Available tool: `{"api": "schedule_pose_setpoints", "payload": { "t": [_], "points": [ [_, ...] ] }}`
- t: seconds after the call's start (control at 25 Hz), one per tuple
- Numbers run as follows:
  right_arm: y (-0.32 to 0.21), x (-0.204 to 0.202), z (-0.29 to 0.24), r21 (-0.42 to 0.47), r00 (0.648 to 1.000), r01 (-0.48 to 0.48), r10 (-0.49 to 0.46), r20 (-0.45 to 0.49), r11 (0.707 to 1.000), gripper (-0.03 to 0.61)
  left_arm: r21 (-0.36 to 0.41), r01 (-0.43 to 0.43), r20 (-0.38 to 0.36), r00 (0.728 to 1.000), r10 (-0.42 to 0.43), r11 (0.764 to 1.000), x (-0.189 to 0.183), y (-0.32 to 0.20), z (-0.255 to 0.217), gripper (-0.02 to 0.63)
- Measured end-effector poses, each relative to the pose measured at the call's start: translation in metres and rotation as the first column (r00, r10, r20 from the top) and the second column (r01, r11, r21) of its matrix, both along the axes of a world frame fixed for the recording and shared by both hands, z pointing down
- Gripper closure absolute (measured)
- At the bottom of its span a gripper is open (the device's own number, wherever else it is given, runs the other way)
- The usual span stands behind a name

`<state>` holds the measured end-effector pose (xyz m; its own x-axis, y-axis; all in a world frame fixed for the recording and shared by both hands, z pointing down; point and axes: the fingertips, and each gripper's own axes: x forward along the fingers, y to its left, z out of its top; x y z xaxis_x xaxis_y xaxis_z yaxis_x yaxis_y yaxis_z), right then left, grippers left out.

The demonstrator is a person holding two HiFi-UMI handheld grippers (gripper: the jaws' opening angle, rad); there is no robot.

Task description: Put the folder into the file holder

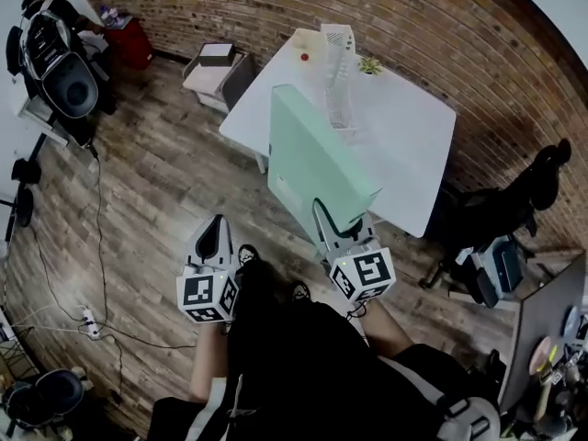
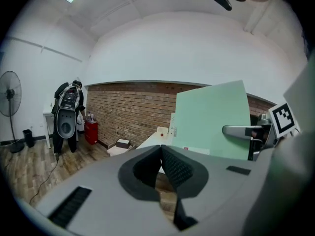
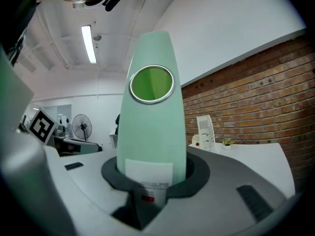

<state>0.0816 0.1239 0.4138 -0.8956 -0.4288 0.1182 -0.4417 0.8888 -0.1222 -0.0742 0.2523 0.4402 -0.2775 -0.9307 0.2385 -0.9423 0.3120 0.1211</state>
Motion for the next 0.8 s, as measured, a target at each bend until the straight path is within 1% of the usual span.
{"api": "schedule_pose_setpoints", "payload": {
  "t": [0.2, 0.32, 0.4, 0.48, 0.56, 0.68, 0.8],
  "points": [
    [-0.039, -0.031, -0.017, 0.025, 0.996, -0.091, 0.091, 0.003, 0.996, 0.443, 0.016, -0.091, 0.008, 0.996, 0.091, 0.996, -0.056, -0.055, -0.012, 0.591],
    [-0.056, -0.05, -0.028, 0.031, 0.99, -0.141, 0.141, 0.009, 0.989, 0.443, 0.027, -0.177, 0.005, 0.984, 0.177, 0.984, -0.076, -0.088, -0.02, 0.591],
    [-0.063, -0.059, -0.031, 0.03, 0.984, -0.18, 0.179, 0.006, 0.983, 0.443, 0.027, -0.25, 0.007, 0.968, 0.25, 0.968, -0.083, -0.108, -0.021, 0.591],
    [-0.065, -0.062, -0.033, 0.018, 0.973, -0.232, 0.232, 0.004, 0.973, 0.443, 0.023, -0.33, 0.004, 0.944, 0.33, 0.944, -0.09, -0.125, -0.019, 0.591],
    [-0.069, -0.063, -0.037, 0.007, 0.963, -0.27, 0.27, 0.015, 0.963, 0.443, 0.028, -0.391, 0.0, 0.92, 0.391, 0.92, -0.094, -0.144, -0.018, 0.591],
    [-0.086, -0.057, -0.043, -0.003, 0.949, -0.312, 0.312, 0.033, 0.95, 0.443, 0.033, -0.438, 0.002, 0.899, 0.439, 0.898, -0.094, -0.179, -0.014, 0.591],
    [-0.097, -0.037, -0.043, -0.009, 0.93, -0.368, 0.368, 0.013, 0.93, 0.443, 0.027, -0.493, -0.019, 0.87, 0.493, 0.87, -0.077, -0.209, -0.008, 0.591]
  ]
}}
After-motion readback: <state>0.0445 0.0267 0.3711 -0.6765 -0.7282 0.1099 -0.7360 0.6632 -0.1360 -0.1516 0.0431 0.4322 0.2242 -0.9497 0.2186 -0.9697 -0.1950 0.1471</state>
